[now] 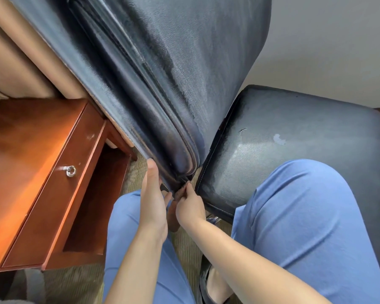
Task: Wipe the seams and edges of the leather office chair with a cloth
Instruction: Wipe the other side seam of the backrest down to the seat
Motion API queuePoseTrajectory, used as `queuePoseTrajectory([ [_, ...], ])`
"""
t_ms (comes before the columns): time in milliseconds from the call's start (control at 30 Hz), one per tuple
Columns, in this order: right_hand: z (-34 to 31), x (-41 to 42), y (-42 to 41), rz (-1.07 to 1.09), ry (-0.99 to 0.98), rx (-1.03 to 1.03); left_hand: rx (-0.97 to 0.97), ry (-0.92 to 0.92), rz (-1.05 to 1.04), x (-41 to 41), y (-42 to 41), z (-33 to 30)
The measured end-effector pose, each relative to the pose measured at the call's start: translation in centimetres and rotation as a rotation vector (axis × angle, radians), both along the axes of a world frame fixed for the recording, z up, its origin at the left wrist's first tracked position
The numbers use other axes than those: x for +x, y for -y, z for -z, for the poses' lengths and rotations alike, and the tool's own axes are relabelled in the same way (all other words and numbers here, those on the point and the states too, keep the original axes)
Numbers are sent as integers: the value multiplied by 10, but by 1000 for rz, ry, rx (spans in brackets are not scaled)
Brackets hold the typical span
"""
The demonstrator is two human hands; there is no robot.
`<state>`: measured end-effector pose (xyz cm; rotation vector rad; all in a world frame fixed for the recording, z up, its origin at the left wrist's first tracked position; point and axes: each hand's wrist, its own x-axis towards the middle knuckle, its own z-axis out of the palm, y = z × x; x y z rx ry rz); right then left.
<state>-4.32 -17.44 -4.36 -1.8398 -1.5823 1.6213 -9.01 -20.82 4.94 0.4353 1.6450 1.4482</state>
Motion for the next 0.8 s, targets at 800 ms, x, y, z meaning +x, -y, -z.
queuePoseTrajectory([
  [800, -54, 18, -4, 186, -426, -96, 28, 1, -65, 6, 13, -35],
])
